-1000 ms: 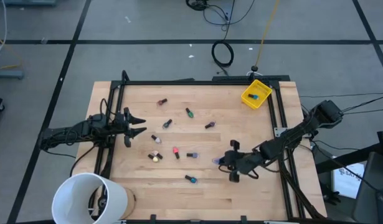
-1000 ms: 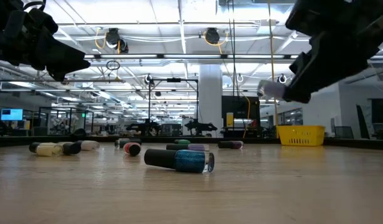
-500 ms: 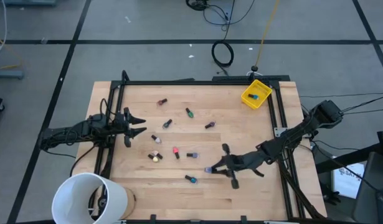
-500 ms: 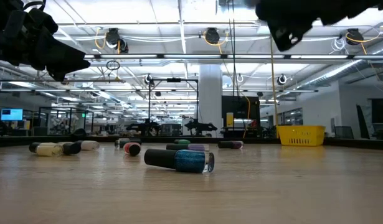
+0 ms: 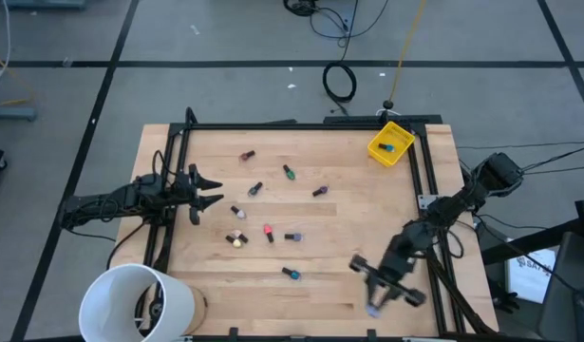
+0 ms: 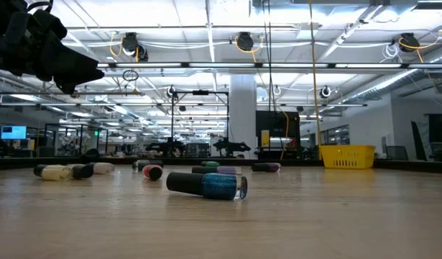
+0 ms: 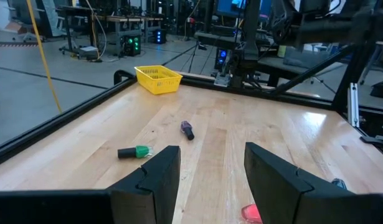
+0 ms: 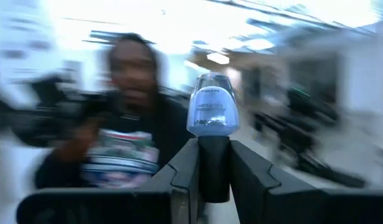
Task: Pick & Place Nail Polish
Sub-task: Put the right light blue nail polish bottle into the yellow bin
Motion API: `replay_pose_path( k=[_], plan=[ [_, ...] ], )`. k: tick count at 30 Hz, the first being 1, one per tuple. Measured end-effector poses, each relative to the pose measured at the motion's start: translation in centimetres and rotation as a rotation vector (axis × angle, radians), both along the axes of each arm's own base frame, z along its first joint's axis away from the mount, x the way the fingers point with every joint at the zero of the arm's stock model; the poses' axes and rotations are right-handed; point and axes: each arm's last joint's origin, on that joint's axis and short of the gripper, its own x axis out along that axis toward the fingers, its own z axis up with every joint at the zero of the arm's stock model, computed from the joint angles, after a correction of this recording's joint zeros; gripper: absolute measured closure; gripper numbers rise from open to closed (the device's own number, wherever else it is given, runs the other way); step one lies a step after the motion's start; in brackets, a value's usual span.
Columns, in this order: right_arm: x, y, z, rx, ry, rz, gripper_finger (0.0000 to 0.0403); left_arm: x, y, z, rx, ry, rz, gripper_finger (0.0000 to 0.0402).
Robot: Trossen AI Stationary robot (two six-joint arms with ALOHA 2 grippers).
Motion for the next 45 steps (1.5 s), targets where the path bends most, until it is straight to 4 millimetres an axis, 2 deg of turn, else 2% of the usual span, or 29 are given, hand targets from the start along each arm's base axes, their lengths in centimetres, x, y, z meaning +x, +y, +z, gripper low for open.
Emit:
replay_pose_path(
  k=[5, 17, 22, 27, 32, 40, 45],
  plan=[
    [-0.9, 0.9, 0.2, -0.017, -0.074, 0.059, 0.0347, 0.0, 0.0, 0.0, 0.000, 0.000, 0.000, 0.0224],
    [-0.7, 0.8, -0.1, -0.025, -0.051, 0.000, 0.0346, 0.0, 0.0, 0.0, 0.000, 0.000, 0.000, 0.0224],
    [0.4, 0.2, -1.2, -0.069, 0.078, -0.196, 0.0346, 0.0, 0.0, 0.0, 0.000, 0.000, 0.000, 0.0224],
    [2.1, -1.7, -2.8, -0.122, 0.261, -0.501, 0.0346, 0.0, 0.0, 0.0, 0.000, 0.000, -0.001, 0.0224],
    [3.6, -4.4, -3.9, -0.154, 0.378, -0.725, 0.0346, 0.0, 0.0, 0.0, 0.000, 0.000, 0.000, 0.0224],
    [5.1, -8.8, -5.3, -0.262, 0.481, -0.939, 0.0346, 0.0, 0.0, 0.0, 0.000, 0.000, 0.000, 0.0224],
    [5.5, -11.6, -6.5, -0.434, 0.535, -1.037, 0.0346, 0.0, 0.0, 0.0, 0.000, 0.000, 0.000, 0.0224]
  ],
)
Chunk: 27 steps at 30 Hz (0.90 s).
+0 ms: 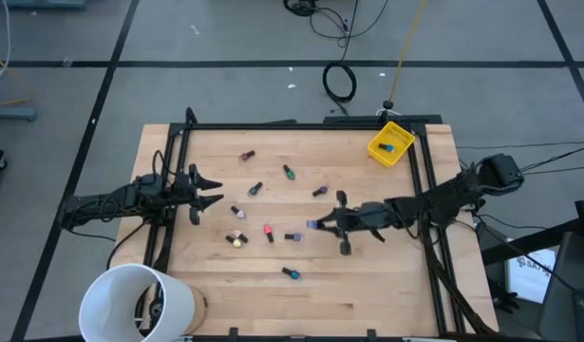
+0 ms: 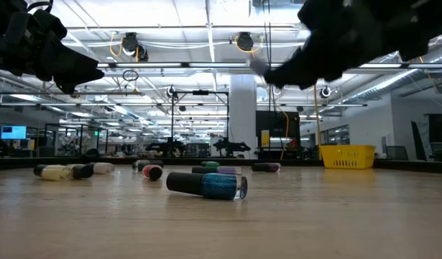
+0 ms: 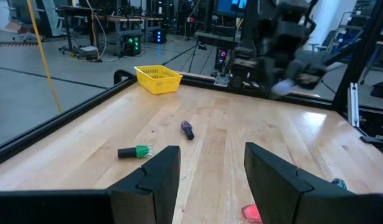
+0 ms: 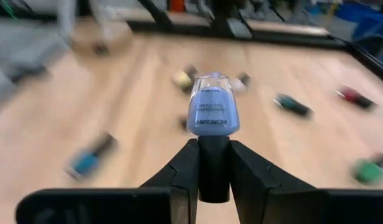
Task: Pick & Place Nail Polish
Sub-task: Put the right light blue nail polish bottle into the yellow bin
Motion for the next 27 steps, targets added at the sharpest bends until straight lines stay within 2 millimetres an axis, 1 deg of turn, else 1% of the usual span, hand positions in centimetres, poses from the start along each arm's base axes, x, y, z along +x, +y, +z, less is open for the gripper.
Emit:
replay_pose_path(
  k=[3, 7, 14, 17, 22, 27],
  plan=[
    [-0.1, -1.6, -0.9, -0.108, 0.105, -0.021, 0.0346, 0.0, 0.0, 0.0, 0.000, 0.000, 0.000, 0.0224],
    [-0.5, -3.0, -1.8, -0.290, 0.221, -0.010, 0.0346, 0.0, 0.0, 0.0, 0.000, 0.000, 0.000, 0.0224],
    [-0.7, -3.9, -1.8, -0.798, 0.333, -0.046, 0.0346, 0.0, 0.0, 0.0, 0.000, 0.000, 0.000, 0.0224],
    [-0.7, -4.2, -1.5, -0.972, 0.378, -0.081, 0.0346, 0.0, 0.0, 0.0, 0.000, -0.001, 0.000, 0.0224],
    [-0.5, -4.3, -0.7, -1.144, 0.399, -0.178, 0.0346, 0.0, 0.0, 0.0, 0.000, 0.000, -0.001, 0.0224],
    [-0.1, -4.3, 0.5, -1.238, 0.349, -0.234, 0.0346, 0.0, 0.0, 0.0, 0.000, 0.000, 0.000, 0.0224]
  ],
)
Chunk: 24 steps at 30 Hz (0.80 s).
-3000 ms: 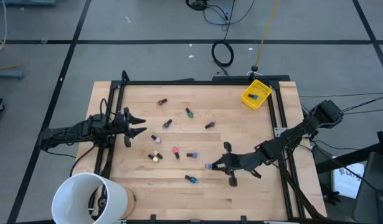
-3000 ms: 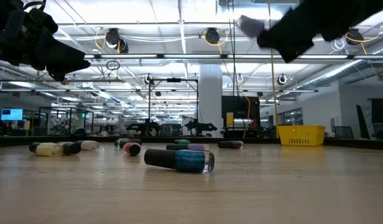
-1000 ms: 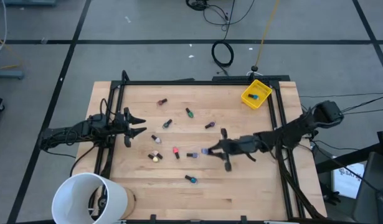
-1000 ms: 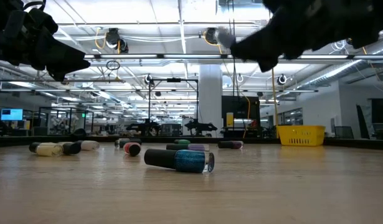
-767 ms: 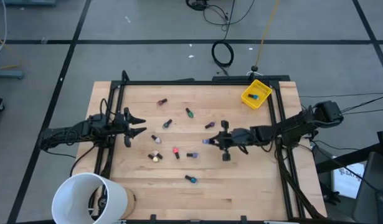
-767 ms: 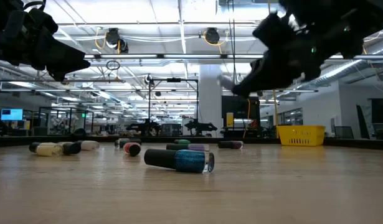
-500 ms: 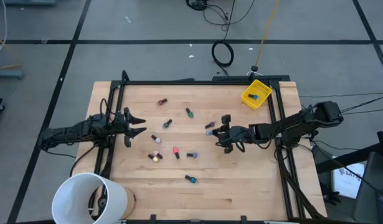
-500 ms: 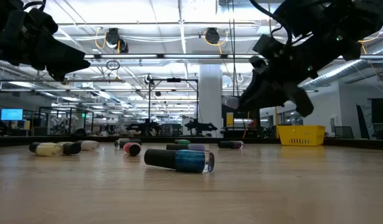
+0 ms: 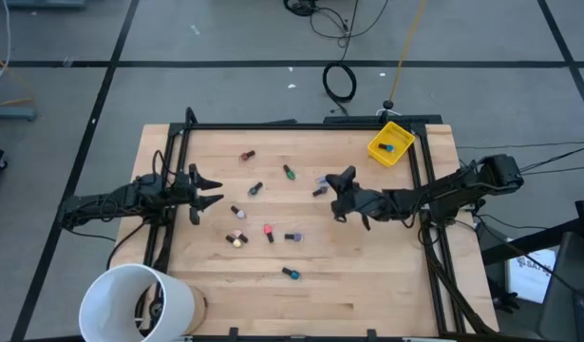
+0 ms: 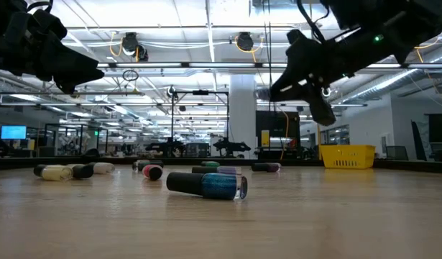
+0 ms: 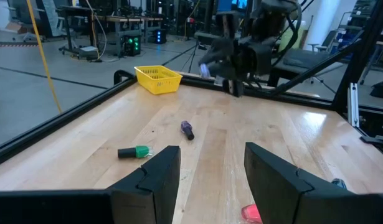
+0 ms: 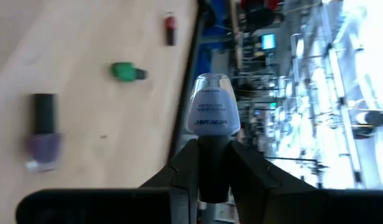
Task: Pick & Place Nail Polish
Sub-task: Put the right light blue nail polish bottle into the yellow bin
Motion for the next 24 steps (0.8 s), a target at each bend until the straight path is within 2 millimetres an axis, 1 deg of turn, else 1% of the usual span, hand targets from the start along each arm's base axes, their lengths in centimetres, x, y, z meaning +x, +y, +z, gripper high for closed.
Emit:
replay_pose_path(
  k=[5, 8, 13, 20, 24],
  plan=[
    [0.3, 0.0, 1.2, -0.090, -0.054, 0.025, 0.0346, 0.0, 0.0, 0.0, 0.000, 0.000, 0.000, 0.0224],
    [0.4, 0.0, 1.9, -0.112, -0.109, 0.028, 0.0346, 0.0, 0.0, 0.0, 0.000, 0.000, 0.000, 0.0224],
    [0.4, 0.1, 2.1, -0.121, -0.119, 0.031, 0.0346, 0.0, 0.0, 0.0, 0.000, 0.000, 0.000, 0.0224],
    [0.4, 0.1, 2.1, -0.065, -0.166, 0.022, 0.0346, 0.0, 0.0, 0.0, 0.000, 0.000, 0.000, 0.0224],
    [0.5, 0.1, 2.1, 0.040, -0.247, 0.036, 0.0346, 0.0, 0.0, 0.0, 0.000, 0.000, 0.000, 0.0224]
  ],
)
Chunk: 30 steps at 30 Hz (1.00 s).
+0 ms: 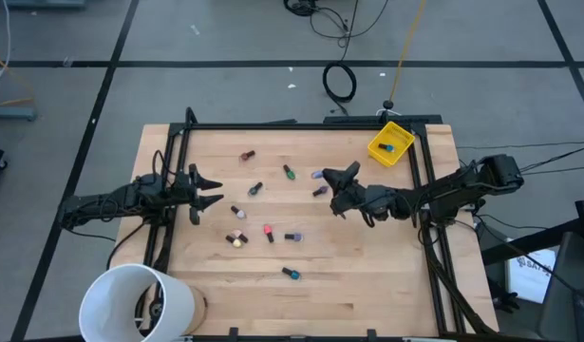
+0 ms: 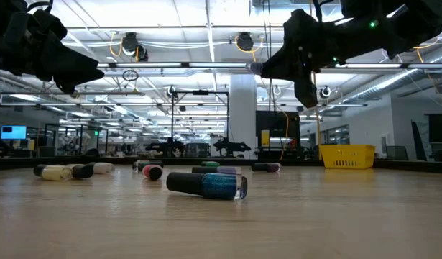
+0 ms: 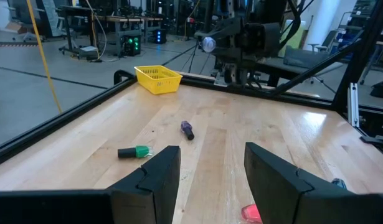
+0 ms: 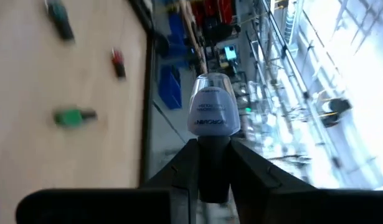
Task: Pick & Place Nail Polish
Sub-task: Put the right light blue nail polish bottle into the yellow bin
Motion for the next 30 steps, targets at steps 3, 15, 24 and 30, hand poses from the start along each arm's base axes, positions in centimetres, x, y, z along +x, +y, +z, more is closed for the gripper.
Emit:
replay_pose_path(
  k=[3, 15, 24, 30],
  plan=[
    [0.1, 0.1, 0.2, 0.126, -0.103, 0.070, 0.0346, 0.0, 0.0, 0.0, 0.000, 0.000, 0.000, 0.0224],
    [0.6, -0.2, 0.4, 0.502, -0.260, 0.397, 0.0346, 0.0, 0.0, 0.0, 0.000, 0.000, 0.000, 0.0224],
    [0.7, -1.8, 0.6, 0.860, -0.274, 0.684, 0.0346, 0.0, 0.0, 0.0, 0.000, 0.000, 0.000, 0.0224],
    [0.4, -2.9, 1.3, 1.066, -0.295, 0.849, 0.0346, 0.0, 0.0, 0.0, 0.000, 0.000, 0.000, 0.0224]
  ],
)
